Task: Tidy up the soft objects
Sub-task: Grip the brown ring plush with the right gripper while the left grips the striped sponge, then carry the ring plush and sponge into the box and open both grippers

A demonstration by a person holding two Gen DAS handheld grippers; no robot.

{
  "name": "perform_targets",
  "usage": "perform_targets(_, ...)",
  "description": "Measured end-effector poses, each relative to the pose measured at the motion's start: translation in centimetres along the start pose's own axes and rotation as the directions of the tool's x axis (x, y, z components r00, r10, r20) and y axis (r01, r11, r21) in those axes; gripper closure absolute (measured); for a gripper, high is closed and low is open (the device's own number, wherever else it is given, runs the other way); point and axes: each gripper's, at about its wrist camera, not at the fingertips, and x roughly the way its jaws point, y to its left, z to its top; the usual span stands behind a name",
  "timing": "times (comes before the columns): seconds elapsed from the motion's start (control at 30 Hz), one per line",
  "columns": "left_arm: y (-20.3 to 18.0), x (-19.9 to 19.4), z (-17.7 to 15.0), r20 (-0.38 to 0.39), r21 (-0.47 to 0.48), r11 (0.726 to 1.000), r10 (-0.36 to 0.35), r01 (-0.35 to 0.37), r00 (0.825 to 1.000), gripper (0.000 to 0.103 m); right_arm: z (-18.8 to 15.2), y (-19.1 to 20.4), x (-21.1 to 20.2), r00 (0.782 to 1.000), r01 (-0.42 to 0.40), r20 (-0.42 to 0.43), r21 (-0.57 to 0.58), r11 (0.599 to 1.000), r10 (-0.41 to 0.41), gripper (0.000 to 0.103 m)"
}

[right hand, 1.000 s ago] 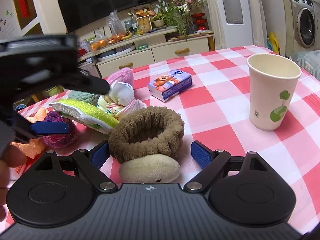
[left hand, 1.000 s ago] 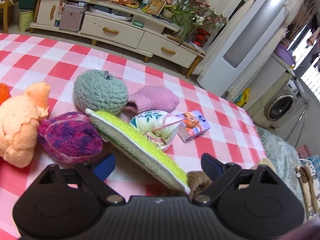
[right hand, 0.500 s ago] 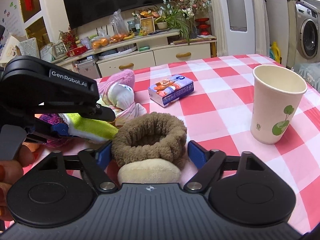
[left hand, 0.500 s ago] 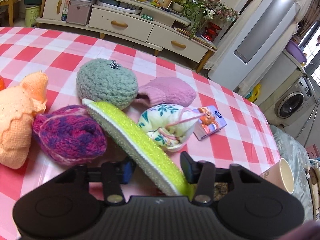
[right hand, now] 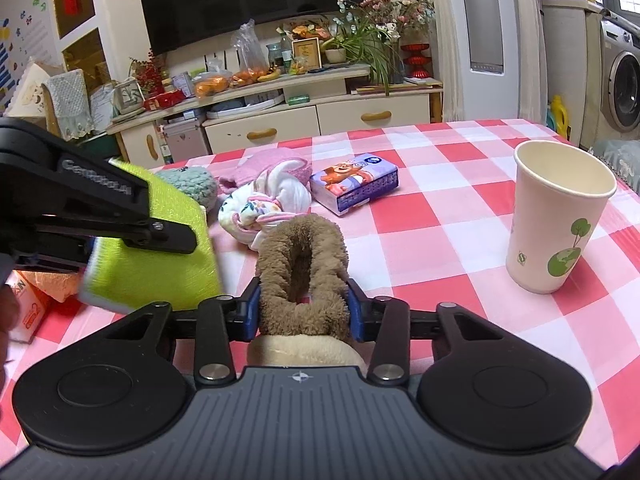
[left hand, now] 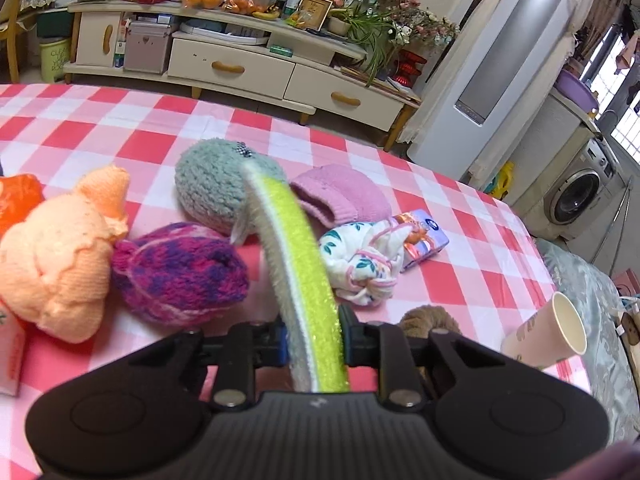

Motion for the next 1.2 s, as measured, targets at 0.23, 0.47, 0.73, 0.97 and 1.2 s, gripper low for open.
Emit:
perform_targets(0.23,1.0,-2.4,-1.1,0.002,0.031,0.999,-0.012,0.012,1.000,0.084,-0.2,0.1,-0.4,1.000,0.004,0.004,-0.014,1.000,-0.004,0.056)
perform_targets(0.47,1.8,-4.8,-2.7,0.019,0.078,0.997,-0.022,0.020,1.000,0.084,-0.5,-0.2,-1.1,1.000,0.022,0.015,-0.007,1.000,-0.022,0.056)
perform_targets(0.73,3.0,-6.3,-3.6,0.035,0.102,0.993,-0.065,0.061,0.997,0.084,-1.0,0.0,-1.8,0.999,0.030,0.021,0.003,1.000,-0.030,0.057)
perform_targets(0.97,4.4,-7.7,-3.2,0.051,0.113,0.990,-0.092,0.086,0.994,0.084,-0.6,0.4,-2.9,0.999,0.025,0.045,0.021,0.999,-0.025,0.057)
perform_targets(1.2,5.8,-9.6,-2.7,0.071,0.114,0.987,-0.126,0.117,0.990,0.084,-0.3,2.1,-4.4,0.997,0.004,0.075,0.015,1.000,-0.005,0.057)
